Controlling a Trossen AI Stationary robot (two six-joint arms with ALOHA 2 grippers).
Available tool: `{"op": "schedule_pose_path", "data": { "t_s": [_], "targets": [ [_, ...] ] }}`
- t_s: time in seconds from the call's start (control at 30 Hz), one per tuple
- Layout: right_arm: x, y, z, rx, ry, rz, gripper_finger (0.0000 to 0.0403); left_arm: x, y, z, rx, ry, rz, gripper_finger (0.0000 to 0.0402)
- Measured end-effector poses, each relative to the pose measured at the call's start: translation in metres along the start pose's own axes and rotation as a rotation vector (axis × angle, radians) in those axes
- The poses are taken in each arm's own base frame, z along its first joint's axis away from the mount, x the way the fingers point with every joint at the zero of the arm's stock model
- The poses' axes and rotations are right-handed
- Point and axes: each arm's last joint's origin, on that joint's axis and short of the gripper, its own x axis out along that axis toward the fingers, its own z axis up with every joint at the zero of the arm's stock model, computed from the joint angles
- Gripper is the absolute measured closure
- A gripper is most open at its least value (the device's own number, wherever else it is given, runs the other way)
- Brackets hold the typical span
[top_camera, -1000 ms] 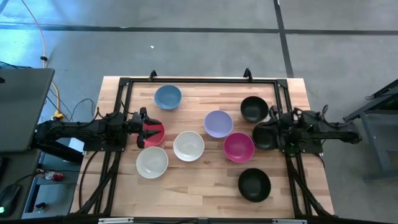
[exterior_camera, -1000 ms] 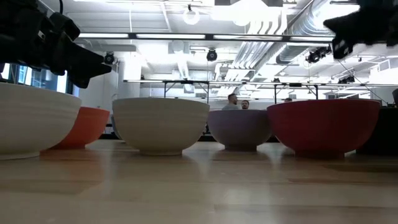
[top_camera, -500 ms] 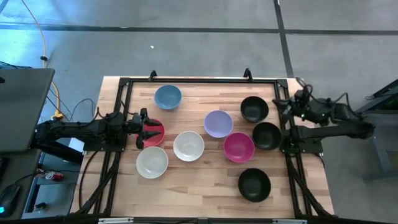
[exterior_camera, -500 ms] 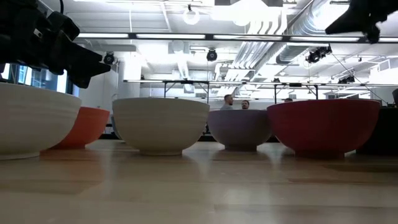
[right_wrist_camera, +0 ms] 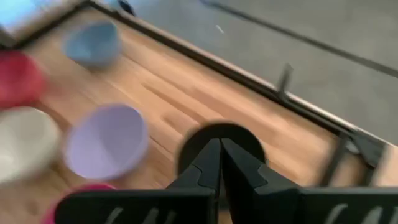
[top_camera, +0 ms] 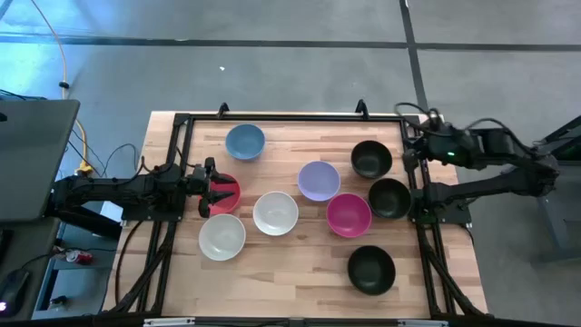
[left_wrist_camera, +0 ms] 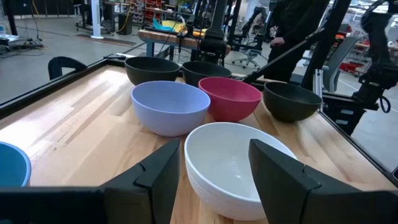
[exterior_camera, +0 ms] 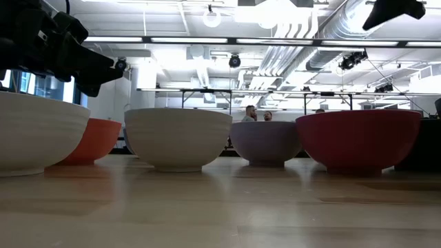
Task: Nest bowls inside each other
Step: Stack the purple bowl on top of the left white bowl
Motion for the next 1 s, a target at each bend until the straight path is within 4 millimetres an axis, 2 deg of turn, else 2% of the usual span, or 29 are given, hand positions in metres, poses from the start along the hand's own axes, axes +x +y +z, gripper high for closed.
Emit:
{"op": "schedule_pose_path", "data": {
  "t_s": [0.17,0.3,0.57,0.8,1.0],
  "targets": [
    [0.024,0.004,0.012,0.017,0.119,-0.138,0.0396,0.000,0.000,0.000,-0.003,-0.001,0.000,0.0222],
    [0.050,0.000,0.022,0.009,0.267,-0.127,0.0394,0.000,0.000,0.000,-0.012,-0.001,0.000,0.0222],
    [0.108,-0.024,0.045,-0.001,0.418,-0.227,0.0356,0.000,0.000,0.000,-0.013,-0.001,0.000,0.0222],
    [0.159,-0.050,0.050,0.025,0.603,-0.301,0.0322,0.000,0.000,0.000,-0.027,0.001,0.000,0.0222],
    [0.193,-0.053,0.047,-0.022,0.705,-0.253,0.0318,0.000,0.000,0.000,-0.027,0.003,0.000,0.0222]
  ]
}}
